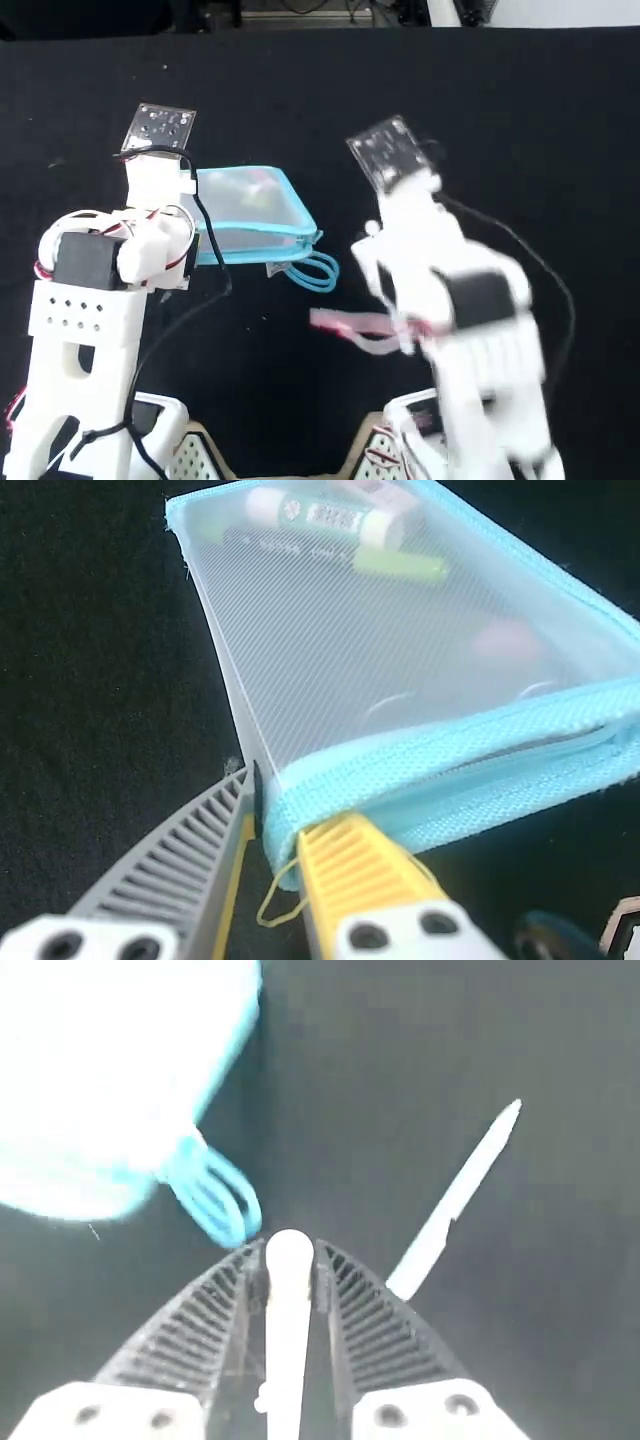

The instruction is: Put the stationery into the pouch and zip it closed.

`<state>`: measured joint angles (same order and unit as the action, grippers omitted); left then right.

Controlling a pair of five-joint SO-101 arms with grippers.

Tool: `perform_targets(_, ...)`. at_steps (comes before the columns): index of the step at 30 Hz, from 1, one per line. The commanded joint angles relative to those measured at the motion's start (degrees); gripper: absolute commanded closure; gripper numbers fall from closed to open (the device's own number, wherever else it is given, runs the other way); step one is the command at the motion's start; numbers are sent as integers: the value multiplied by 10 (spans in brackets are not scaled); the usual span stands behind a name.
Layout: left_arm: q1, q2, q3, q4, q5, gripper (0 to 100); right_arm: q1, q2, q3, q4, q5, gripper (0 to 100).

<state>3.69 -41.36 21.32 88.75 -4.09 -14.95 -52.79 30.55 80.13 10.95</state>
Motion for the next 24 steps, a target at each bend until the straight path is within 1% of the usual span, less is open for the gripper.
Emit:
perform_targets(1, 8, -7, -4, 3, 3, 970, -79, -119, -43, -9, -51, 987)
perform_targets(3, 8, -7, -4, 3, 3, 970, -127, -167, -31, -43, -64, 987)
perform_targets(5, 8, -7, -3, 3, 3, 970, -158, -210, -4, -100, -62, 987)
perform_targets(10, 8, -7, -3, 3, 4, 970, -204, -298, 100, -302, -67, 987)
perform_targets(14, 8, -7, -3, 3, 4, 970, -242, -356, 177, -425, -67, 987)
perform_targets(18, 8, -7, -3, 3, 4, 970, -265, -399, 259, -520, -67, 987)
perform_targets(24, 8, -7, -3, 3, 4, 970, -266, -419, 391, -626, -62, 987)
